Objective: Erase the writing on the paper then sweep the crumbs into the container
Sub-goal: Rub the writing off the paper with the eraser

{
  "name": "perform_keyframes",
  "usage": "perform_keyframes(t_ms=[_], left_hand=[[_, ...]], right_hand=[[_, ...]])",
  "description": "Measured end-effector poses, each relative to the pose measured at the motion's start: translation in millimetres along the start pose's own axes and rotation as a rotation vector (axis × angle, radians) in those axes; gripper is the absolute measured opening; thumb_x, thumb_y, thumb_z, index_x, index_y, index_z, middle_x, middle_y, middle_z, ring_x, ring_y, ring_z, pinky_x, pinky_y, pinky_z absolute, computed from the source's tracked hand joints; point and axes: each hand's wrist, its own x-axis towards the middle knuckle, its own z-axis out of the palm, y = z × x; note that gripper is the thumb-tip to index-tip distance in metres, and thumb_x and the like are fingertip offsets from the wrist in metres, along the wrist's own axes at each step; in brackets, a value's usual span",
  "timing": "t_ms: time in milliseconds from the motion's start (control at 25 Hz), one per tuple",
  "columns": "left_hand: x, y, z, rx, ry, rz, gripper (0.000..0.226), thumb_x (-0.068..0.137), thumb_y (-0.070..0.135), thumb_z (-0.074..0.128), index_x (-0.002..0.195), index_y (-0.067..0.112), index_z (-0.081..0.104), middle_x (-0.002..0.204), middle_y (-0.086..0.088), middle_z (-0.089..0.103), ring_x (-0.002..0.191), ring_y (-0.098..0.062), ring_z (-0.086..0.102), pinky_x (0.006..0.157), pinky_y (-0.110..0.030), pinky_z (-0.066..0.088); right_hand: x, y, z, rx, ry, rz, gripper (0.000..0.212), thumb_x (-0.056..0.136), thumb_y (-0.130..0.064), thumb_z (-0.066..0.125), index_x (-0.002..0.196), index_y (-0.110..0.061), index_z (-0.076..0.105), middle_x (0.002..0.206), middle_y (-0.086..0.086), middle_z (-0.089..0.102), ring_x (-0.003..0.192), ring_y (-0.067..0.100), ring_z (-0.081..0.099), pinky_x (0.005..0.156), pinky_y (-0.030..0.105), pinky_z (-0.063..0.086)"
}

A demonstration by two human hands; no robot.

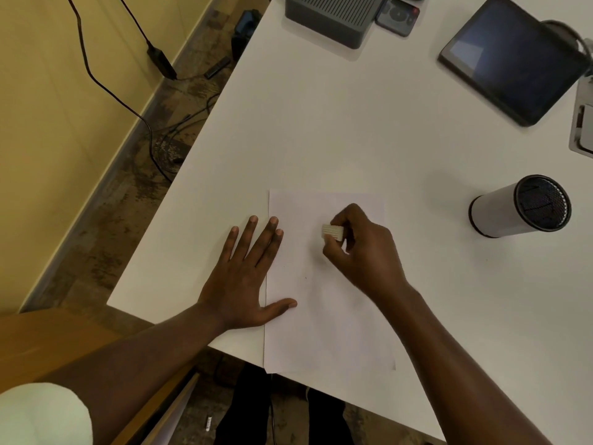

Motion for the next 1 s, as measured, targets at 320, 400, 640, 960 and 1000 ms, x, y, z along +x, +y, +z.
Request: perform_keyframes(t_ms=[320, 400, 640, 960, 1000], left_hand=[[-1.0, 0.6, 0.7, -0.004, 0.002, 0.007, 0.120, 0.086, 0.091, 0.037, 0.169, 0.010, 0.006, 0.179, -0.010, -0.003, 0.165, -0.038, -0.004, 0.130, -0.064, 0.014], [-1.8, 0.1, 0.7, -0.009, 0.006, 0.006, 0.120, 0.087, 0.091, 0.037, 0.169, 0.010, 0.006, 0.179, -0.010, -0.003, 0.165, -0.038, -0.004, 0.131, -0.064, 0.013], [-1.6, 0.6, -0.1, -0.006, 0.021, 0.009, 0.119, 0.087, 0.091, 0.037, 0.169, 0.010, 0.006, 0.179, -0.010, -0.002, 0.165, -0.038, -0.004, 0.131, -0.063, 0.013], [-1.5, 1.5, -3.2, -0.017, 0.007, -0.004, 0.120, 0.086, 0.092, 0.037, 0.169, 0.012, 0.006, 0.179, -0.009, -0.003, 0.165, -0.037, -0.004, 0.130, -0.063, 0.015], [-1.6, 1.4, -3.5, -0.028, 0.007, -0.004, 0.119, 0.086, 0.092, 0.038, 0.169, 0.012, 0.006, 0.179, -0.008, -0.002, 0.165, -0.037, -0.004, 0.130, -0.064, 0.016]], right_hand=[[-57.9, 14.0, 18.3, -0.217, -0.056, 0.034, 0.021, 0.086, -0.023, 0.066, 0.099, -0.019, 0.049, 0.071, -0.007, 0.054, 0.062, 0.016, 0.048, 0.052, 0.027, 0.036], [-60.2, 14.5, 18.0, -0.208, -0.071, 0.067, 0.023, 0.086, -0.023, 0.063, 0.102, -0.021, 0.048, 0.066, -0.010, 0.050, 0.059, 0.014, 0.046, 0.053, 0.027, 0.035], [-67.1, 11.2, -2.0, -0.041, -0.044, 0.079, 0.033, 0.091, -0.017, 0.061, 0.121, -0.028, 0.057, 0.082, -0.016, 0.058, 0.067, 0.004, 0.052, 0.060, 0.015, 0.037], [-82.0, 11.2, -4.6, -0.038, -0.080, 0.195, 0.025, 0.095, -0.018, 0.059, 0.118, -0.021, 0.048, 0.062, -0.011, 0.050, 0.051, 0.006, 0.049, 0.048, 0.016, 0.031], [-83.7, 11.8, -3.6, -0.023, -0.080, 0.209, 0.026, 0.095, -0.018, 0.060, 0.116, -0.022, 0.045, 0.061, -0.009, 0.053, 0.050, 0.008, 0.050, 0.047, 0.017, 0.033]])
